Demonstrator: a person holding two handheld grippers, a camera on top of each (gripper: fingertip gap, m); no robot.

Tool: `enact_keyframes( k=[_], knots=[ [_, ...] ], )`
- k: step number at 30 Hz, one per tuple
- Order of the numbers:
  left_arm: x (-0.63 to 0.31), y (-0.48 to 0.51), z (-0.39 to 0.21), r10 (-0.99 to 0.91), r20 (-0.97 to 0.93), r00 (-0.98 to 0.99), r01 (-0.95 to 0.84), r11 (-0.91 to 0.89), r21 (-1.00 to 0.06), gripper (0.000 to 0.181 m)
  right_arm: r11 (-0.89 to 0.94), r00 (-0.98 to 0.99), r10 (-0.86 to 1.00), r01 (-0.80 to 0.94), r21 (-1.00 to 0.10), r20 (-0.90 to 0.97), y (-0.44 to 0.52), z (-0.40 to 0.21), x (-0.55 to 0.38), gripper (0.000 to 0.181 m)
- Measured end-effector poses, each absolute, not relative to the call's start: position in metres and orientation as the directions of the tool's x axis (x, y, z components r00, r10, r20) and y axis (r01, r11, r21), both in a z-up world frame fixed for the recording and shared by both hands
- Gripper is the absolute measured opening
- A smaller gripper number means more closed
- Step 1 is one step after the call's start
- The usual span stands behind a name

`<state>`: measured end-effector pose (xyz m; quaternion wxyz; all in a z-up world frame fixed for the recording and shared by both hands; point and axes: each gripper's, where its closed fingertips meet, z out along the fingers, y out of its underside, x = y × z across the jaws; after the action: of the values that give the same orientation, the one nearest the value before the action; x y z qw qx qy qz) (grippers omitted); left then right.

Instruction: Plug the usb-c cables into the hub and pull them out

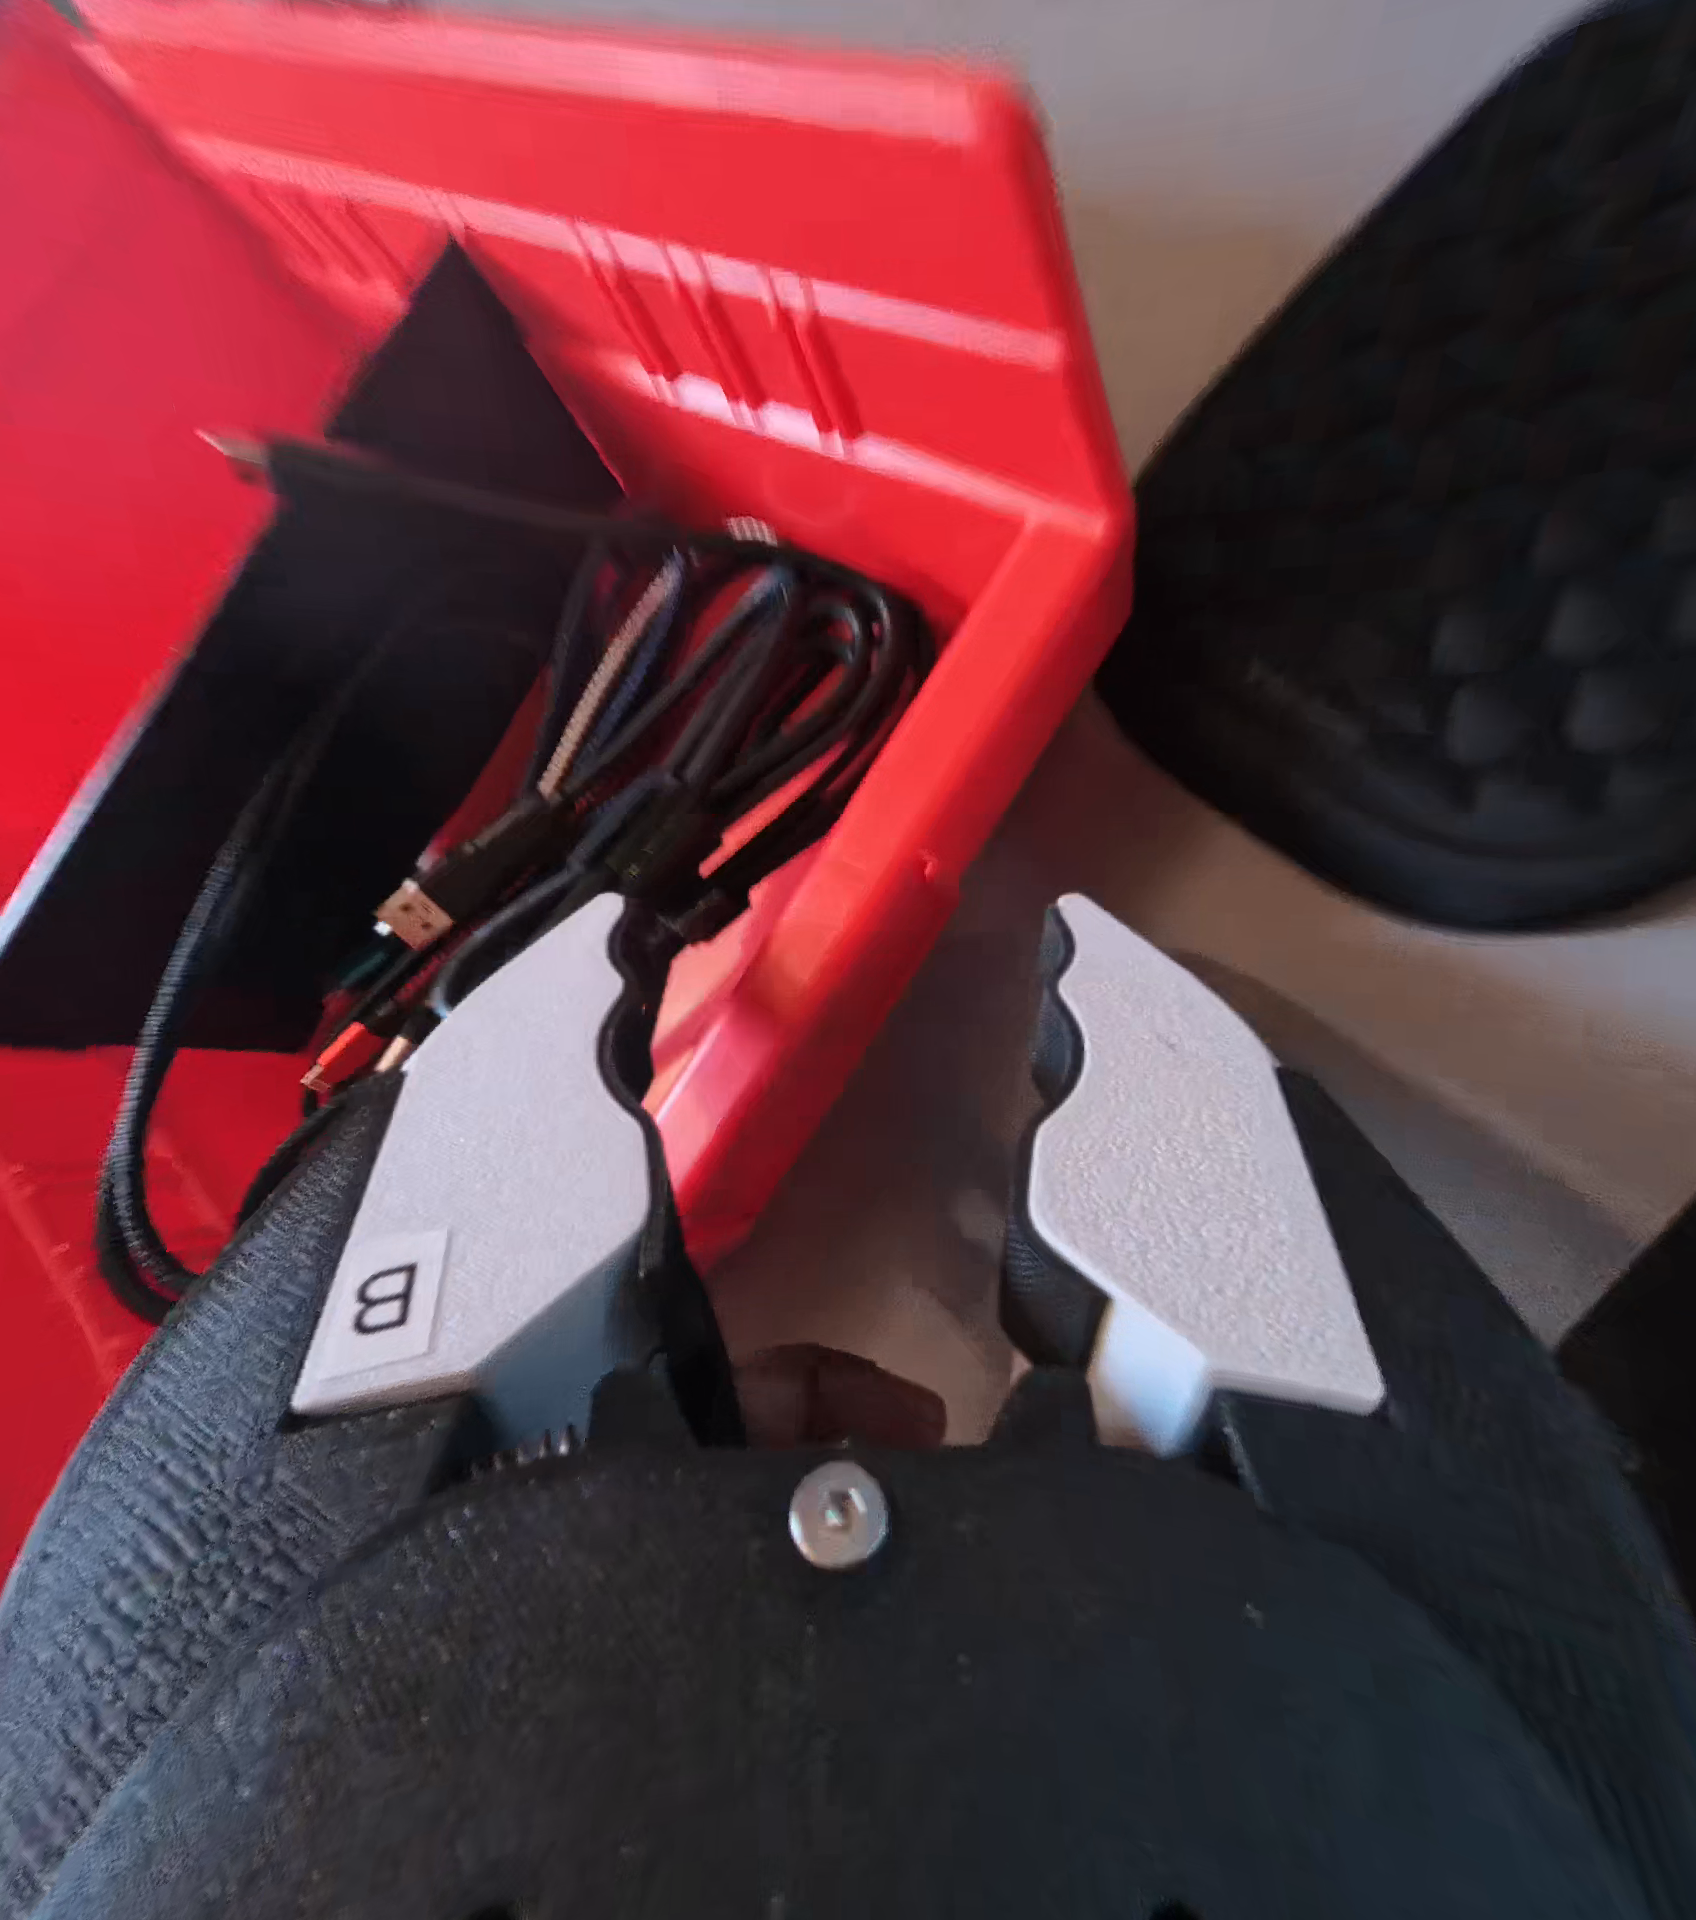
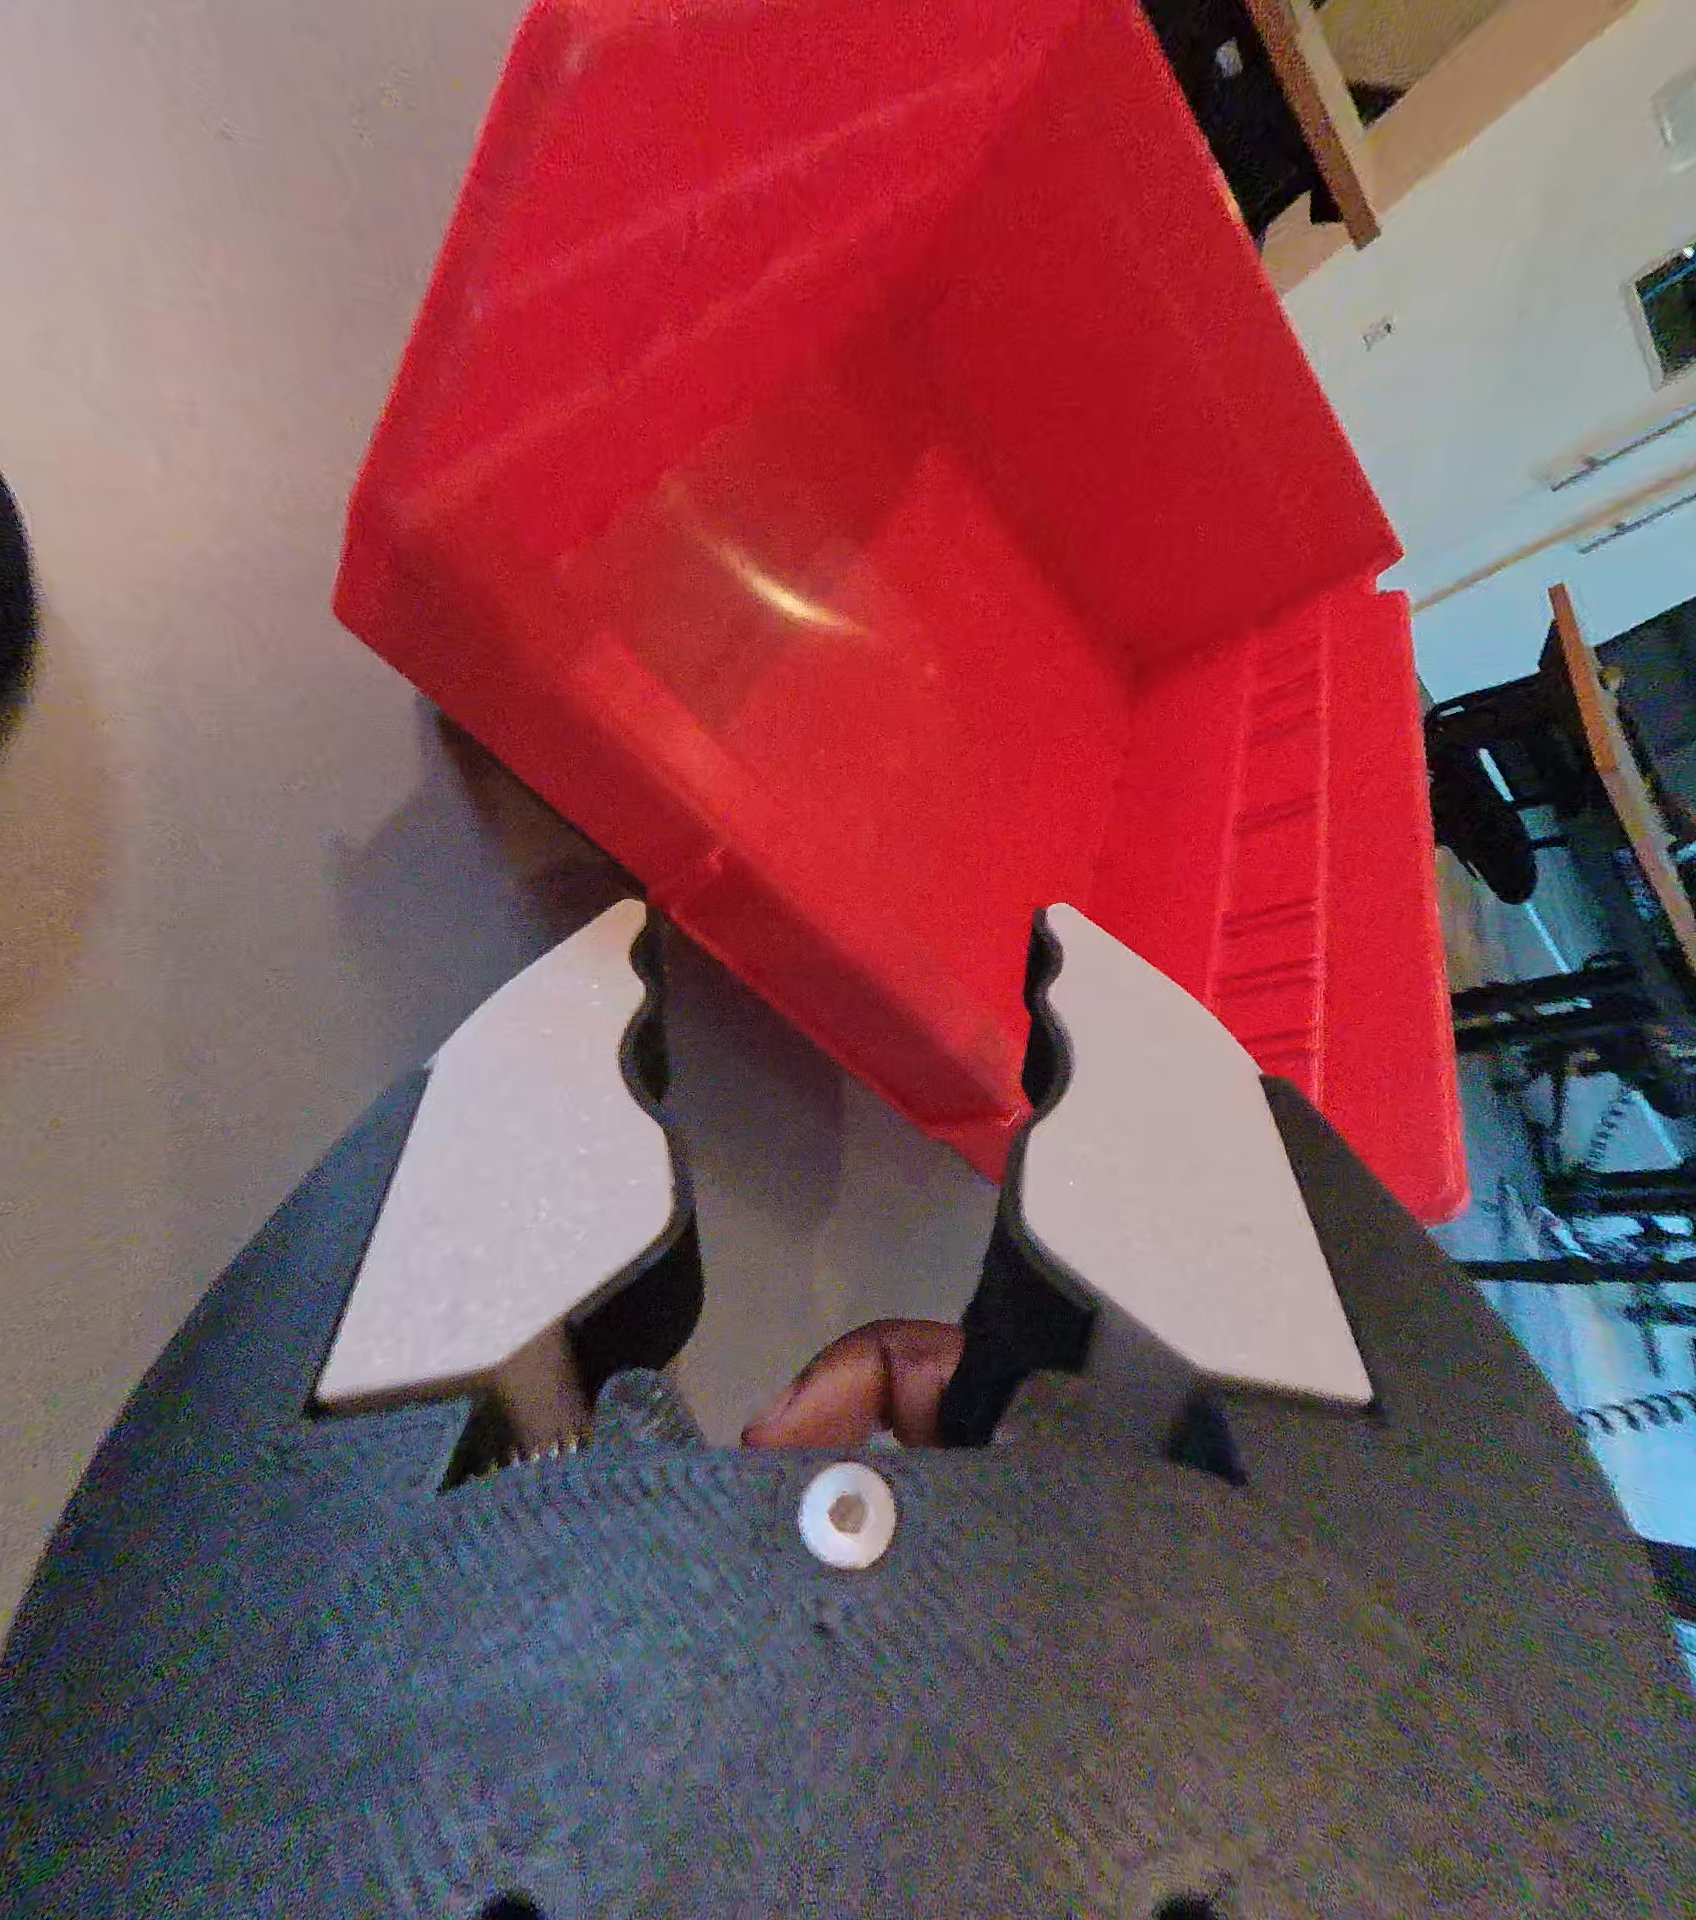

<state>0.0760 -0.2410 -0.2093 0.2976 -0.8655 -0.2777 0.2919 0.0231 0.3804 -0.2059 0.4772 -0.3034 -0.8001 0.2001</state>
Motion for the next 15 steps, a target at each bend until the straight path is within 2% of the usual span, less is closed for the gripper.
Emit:
enact_keyframes(
  k=[3, 6, 8, 10, 13, 15],
  knots=[
    [0.087, -0.234, -0.167, 0.707, -0.286, 0.646, 0.216, -0.529, -0.821, 0.074, 0.625, -0.374, 0.753, 0.151, -0.766, 0.541, 0.358, -0.17, 0.03, 0.072],
    [0.091, -0.237, -0.133, 0.761, -0.236, 0.604, 0.189, -0.424, -0.886, 0.074, 0.405, -0.438, 0.79, -0.152, -0.902, 0.429, 0.311, -0.108, 0.042, 0.07],
    [0.087, -0.241, -0.121, 0.785, -0.212, 0.582, 0.206, -0.395, -0.895, 0.071, 0.213, -0.471, 0.803, -0.345, -0.914, 0.365, 0.282, -0.067, 0.053, 0.065],
    [0.076, -0.245, -0.109, 0.819, -0.194, 0.54, 0.231, -0.366, -0.901, 0.068, -0.019, -0.562, 0.776, -0.474, -0.88, 0.286, 0.248, -0.033, 0.067, 0.063],
    [0.046, -0.254, -0.082, 0.867, -0.165, 0.471, 0.268, -0.318, -0.909, 0.061, -0.332, -0.75, 0.639, -0.47, -0.818, 0.172, 0.197, -0.009, 0.08, 0.062],
    [0.021, -0.254, -0.072, 0.843, -0.152, 0.515, 0.308, -0.348, -0.885, 0.058, -0.405, -0.842, 0.521, -0.386, -0.829, 0.138, 0.163, -0.018, 0.081, 0.063]
  ],
)
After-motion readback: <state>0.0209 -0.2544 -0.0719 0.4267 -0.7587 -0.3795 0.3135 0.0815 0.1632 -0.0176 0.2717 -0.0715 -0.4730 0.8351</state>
